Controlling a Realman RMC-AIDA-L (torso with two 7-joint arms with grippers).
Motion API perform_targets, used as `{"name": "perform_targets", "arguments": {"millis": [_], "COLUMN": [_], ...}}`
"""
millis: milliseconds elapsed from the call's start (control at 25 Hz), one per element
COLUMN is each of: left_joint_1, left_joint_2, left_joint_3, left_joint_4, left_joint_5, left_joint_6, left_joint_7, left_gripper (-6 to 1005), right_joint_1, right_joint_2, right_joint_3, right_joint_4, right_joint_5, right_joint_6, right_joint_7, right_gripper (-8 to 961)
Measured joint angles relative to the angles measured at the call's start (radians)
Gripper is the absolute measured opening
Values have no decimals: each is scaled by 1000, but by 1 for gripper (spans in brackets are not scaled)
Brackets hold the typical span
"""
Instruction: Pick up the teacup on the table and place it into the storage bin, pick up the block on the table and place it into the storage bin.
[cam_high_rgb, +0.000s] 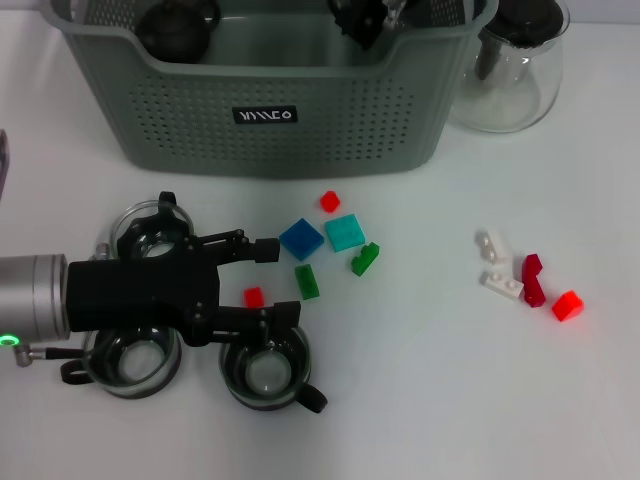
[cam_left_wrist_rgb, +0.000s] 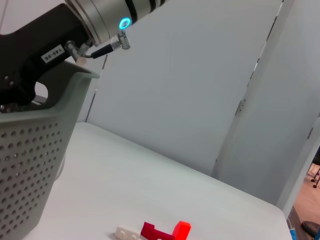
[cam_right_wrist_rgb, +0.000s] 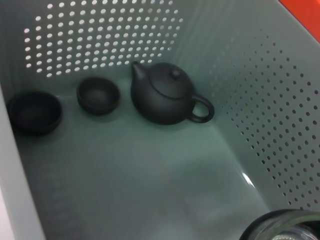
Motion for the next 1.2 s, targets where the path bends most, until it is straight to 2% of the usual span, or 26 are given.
{"name": "perform_targets", "arguments": {"millis": [280,520,760,960,1120,1160,1200], "left_joint_1": [1,3,5,5,5,5,5], "left_joint_2": [0,-1,-2,-1,0,1,1], "left_joint_3": [0,0,0,-4,-3,-2,-2], "left_joint_4": [0,0,0,0,3,3,3], "left_joint_5": [2,3,3,3,4,5,5], "left_joint_6": [1,1,1,10,12,13,13], "left_joint_7": [-1,-2,-2,-2,-5,-6,-6], "left_gripper": [874,873,873,873,872,872,872], "right_joint_1": [-3,-4,-22,-74,-151,-198,-198], "right_joint_2": [0,0,0,2,1,-3,-3], "right_joint_3": [-6,-35,-37,-37,-30,-26,-26], "right_joint_4": [-4,-12,-53,-183,-392,-514,-514], "right_joint_5": [0,0,1,33,121,194,194], "right_joint_6": [-8,-9,-14,-63,-136,-187,-187], "right_joint_7": [2,25,37,37,38,42,42], "right_gripper": [52,227,347,447,544,568,606]}}
